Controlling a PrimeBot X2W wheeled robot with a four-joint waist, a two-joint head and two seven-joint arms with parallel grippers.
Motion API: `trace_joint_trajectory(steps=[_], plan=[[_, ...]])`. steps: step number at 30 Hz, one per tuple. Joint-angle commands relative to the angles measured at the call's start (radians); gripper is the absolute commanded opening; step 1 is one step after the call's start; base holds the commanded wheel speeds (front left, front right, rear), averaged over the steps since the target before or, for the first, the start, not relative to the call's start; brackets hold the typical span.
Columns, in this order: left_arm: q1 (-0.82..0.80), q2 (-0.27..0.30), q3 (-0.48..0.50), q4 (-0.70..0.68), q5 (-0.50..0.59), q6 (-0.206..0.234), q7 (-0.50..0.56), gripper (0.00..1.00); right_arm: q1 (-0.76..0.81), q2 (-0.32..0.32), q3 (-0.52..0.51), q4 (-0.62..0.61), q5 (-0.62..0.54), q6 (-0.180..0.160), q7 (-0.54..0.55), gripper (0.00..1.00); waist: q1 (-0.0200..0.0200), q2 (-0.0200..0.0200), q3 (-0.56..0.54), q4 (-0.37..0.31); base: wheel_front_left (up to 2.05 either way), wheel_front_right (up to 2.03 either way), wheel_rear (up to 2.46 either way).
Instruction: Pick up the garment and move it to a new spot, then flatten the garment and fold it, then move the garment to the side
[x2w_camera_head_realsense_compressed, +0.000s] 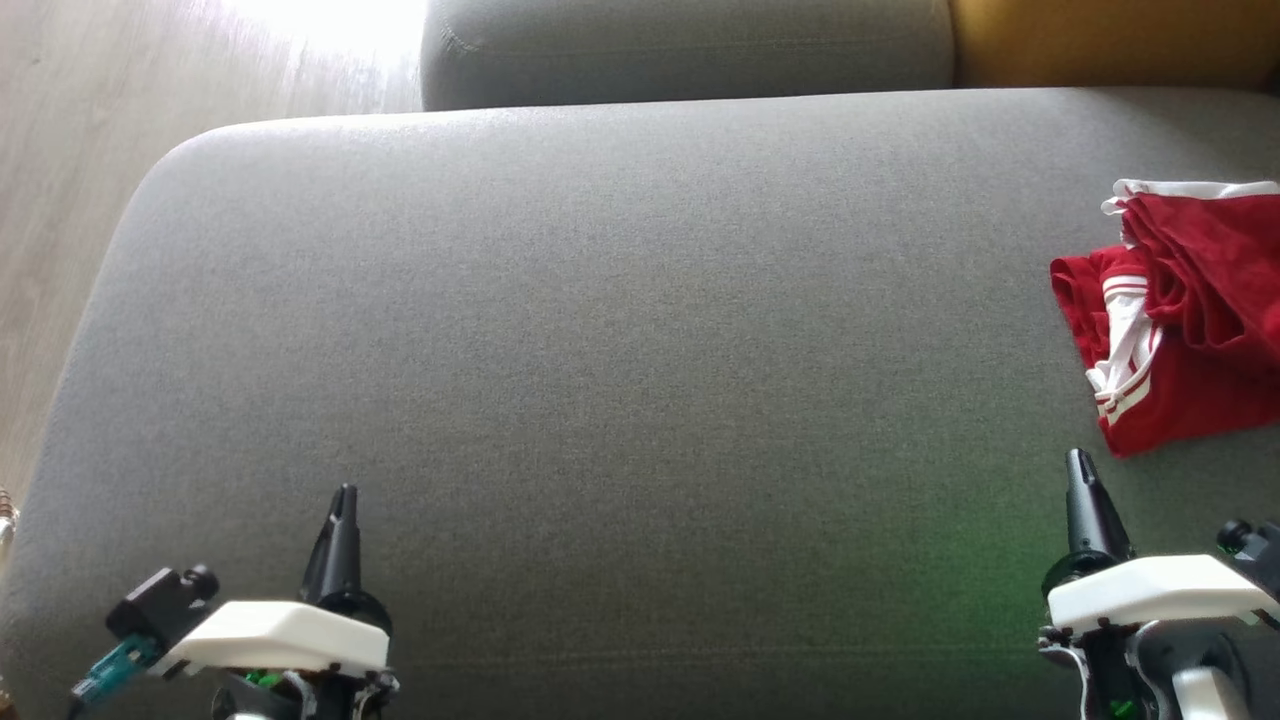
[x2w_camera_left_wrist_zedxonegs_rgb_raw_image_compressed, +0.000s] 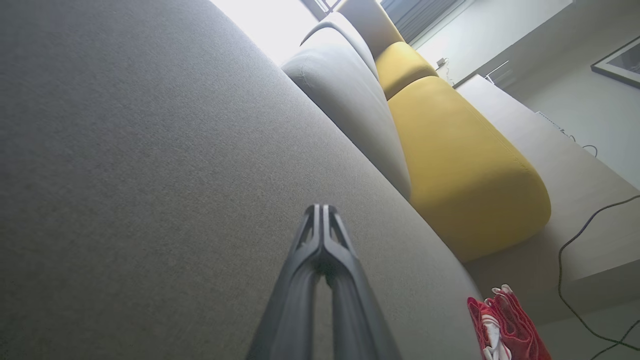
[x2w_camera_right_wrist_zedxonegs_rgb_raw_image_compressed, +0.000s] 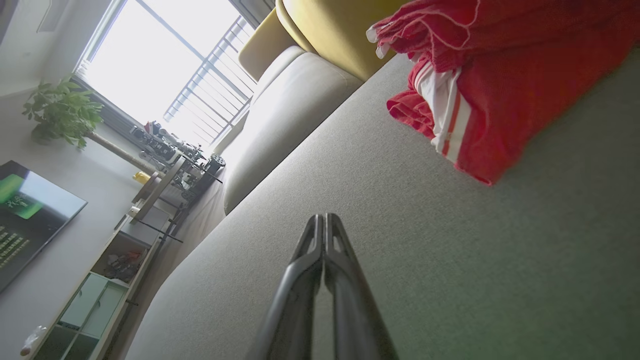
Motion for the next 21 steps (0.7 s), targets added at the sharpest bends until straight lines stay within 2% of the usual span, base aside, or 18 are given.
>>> trace_joint_trajectory(steps=[1, 21], plan=[[-0.062, 0.017, 0.032, -0.025, -0.037, -0.009, 0.009, 0.00, -0.059, -0.008, 0.007, -0.030, 0.042, 0.000, 0.010, 0.00, 0.0000, 0.0000, -0.001, -0.002, 0.00, 0.00, 0.00], [-0.090, 0.020, 0.082, -0.003, -0.260, -0.032, 0.065, 0.00, -0.070, -0.009, 0.008, -0.027, 0.282, 0.000, 0.068, 0.00, 0.0000, 0.0000, -0.007, -0.018, 0.00, 0.00, 0.00]])
